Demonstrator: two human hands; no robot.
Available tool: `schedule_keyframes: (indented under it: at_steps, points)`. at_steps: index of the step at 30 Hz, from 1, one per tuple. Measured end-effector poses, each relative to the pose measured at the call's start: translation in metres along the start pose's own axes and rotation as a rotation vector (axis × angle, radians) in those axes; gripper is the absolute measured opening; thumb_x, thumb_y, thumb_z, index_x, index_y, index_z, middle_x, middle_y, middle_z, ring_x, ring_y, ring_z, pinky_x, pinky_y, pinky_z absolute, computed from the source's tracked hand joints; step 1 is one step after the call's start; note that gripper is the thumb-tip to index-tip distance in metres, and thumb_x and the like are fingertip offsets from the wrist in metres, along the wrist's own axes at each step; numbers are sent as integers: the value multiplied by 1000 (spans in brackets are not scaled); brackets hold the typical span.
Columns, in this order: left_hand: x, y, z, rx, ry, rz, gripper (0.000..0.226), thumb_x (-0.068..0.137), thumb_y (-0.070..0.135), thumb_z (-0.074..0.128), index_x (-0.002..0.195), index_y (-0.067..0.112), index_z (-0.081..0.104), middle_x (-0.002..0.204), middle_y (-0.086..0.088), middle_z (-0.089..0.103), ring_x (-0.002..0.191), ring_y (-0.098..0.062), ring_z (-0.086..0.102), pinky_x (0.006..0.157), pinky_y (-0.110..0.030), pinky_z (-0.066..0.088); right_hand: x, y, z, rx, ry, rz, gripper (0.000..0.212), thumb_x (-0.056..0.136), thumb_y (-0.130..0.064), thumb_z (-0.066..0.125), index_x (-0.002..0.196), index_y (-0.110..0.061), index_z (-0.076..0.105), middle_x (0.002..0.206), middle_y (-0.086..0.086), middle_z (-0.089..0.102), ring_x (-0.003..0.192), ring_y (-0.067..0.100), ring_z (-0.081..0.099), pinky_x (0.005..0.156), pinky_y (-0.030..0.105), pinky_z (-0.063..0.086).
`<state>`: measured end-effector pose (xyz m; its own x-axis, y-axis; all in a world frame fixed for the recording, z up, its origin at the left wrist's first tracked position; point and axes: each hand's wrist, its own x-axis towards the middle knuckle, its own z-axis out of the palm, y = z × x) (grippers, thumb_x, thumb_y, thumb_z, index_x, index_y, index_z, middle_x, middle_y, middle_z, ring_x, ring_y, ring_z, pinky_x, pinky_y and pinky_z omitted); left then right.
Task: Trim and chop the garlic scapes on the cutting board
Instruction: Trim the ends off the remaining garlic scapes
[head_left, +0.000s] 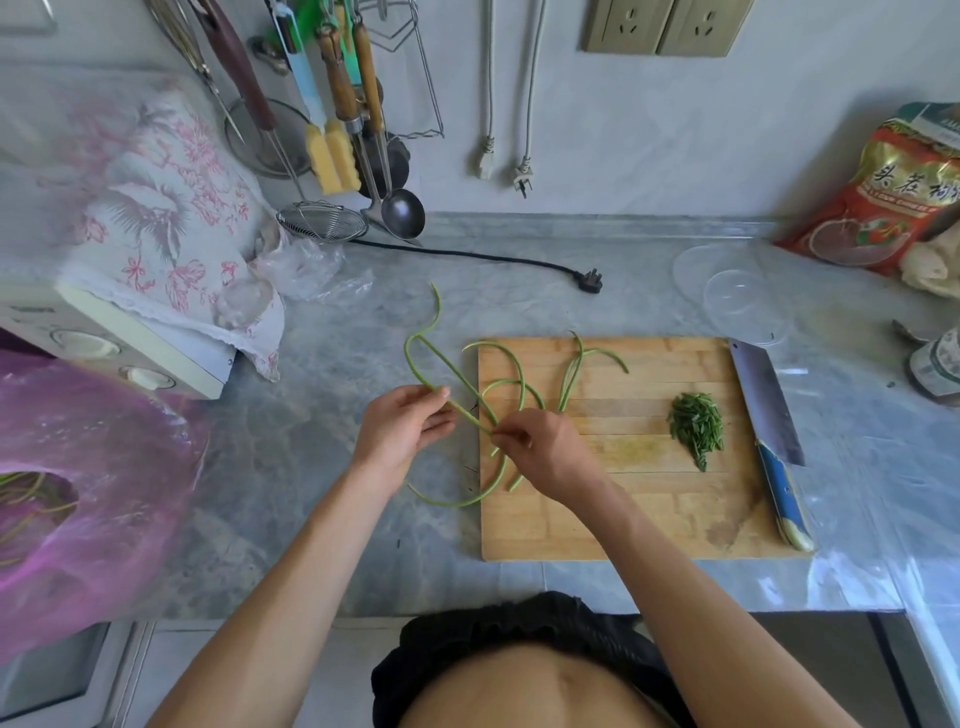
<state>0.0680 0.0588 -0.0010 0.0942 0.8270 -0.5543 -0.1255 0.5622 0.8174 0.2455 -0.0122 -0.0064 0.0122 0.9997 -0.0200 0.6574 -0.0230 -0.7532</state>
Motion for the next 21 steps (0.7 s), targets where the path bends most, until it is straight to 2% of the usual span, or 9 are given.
schedule_keyframes:
  at_steps: [1, 3, 4, 6, 8, 12, 15, 17, 21]
  points:
    - [2, -5, -4, 247, 105, 165, 18, 87, 16, 75, 94, 8, 61, 95, -15, 70, 77, -19, 69, 75, -29, 57, 1, 1, -1, -11, -6, -23, 6, 84, -4, 67, 85, -3, 72, 77, 4, 69, 68, 3, 51, 63, 11, 37]
    - [2, -9, -12, 762, 304, 694, 31, 82, 22, 77, 104, 9, 60, 106, -9, 63, 94, -20, 60, 86, -30, 47, 2, 3, -4, -23, -27, -72, 4, 85, -3, 64, 85, -2, 68, 76, -1, 61, 68, 7, 49, 63, 13, 35]
    - [1, -10, -14, 922, 262, 955, 34, 81, 21, 75, 109, 8, 61, 110, -9, 61, 102, -23, 56, 91, -32, 44, 3, 3, -4, -21, -39, -89, 3, 86, -2, 63, 85, -2, 66, 76, -3, 57, 68, 7, 47, 62, 11, 34]
    - [-1, -8, -11, 1080, -3, 1195, 34, 81, 23, 69, 112, 10, 67, 110, -5, 64, 110, -24, 56, 97, -39, 43, 3, 4, -4, -13, -47, -87, 3, 87, -2, 62, 85, -3, 64, 75, -5, 55, 66, 8, 46, 61, 11, 35]
    - [2, -11, -9, 1181, -196, 1308, 24, 81, 18, 67, 104, 14, 74, 98, 1, 69, 103, -23, 59, 97, -42, 43, 0, 6, -2, 8, -36, -47, 4, 88, -4, 61, 85, -4, 64, 74, -4, 57, 65, 9, 48, 59, 16, 34]
    - [18, -16, -14, 1243, -228, 1338, 38, 72, -9, 68, 98, 16, 78, 83, 2, 69, 79, -23, 62, 81, -34, 45, -2, 8, -2, 27, 35, 253, 17, 92, -24, 63, 89, -7, 66, 76, -1, 63, 69, 14, 57, 60, 22, 43]
    - [24, -6, -16, 1235, -219, 1290, 34, 79, -3, 61, 101, 17, 78, 87, 3, 70, 78, -24, 64, 77, -32, 44, 9, 10, -1, -112, 30, 480, 33, 90, -40, 62, 82, -9, 60, 76, 3, 63, 69, 21, 61, 58, 33, 50]
    - [24, 2, -18, 1243, -261, 1276, 32, 84, 5, 52, 100, 17, 78, 88, 4, 71, 77, -24, 62, 76, -32, 44, 21, 7, 3, -203, -24, 543, 38, 88, -45, 62, 80, -9, 56, 79, 5, 62, 69, 25, 60, 54, 32, 45]
    - [31, 6, -26, 1282, -335, 1282, 33, 84, 5, 50, 100, 18, 77, 90, 4, 71, 75, -25, 62, 75, -35, 45, 38, 9, 13, -142, -43, 640, 30, 84, -31, 64, 91, -3, 61, 94, 14, 66, 78, 31, 61, 60, 30, 41]
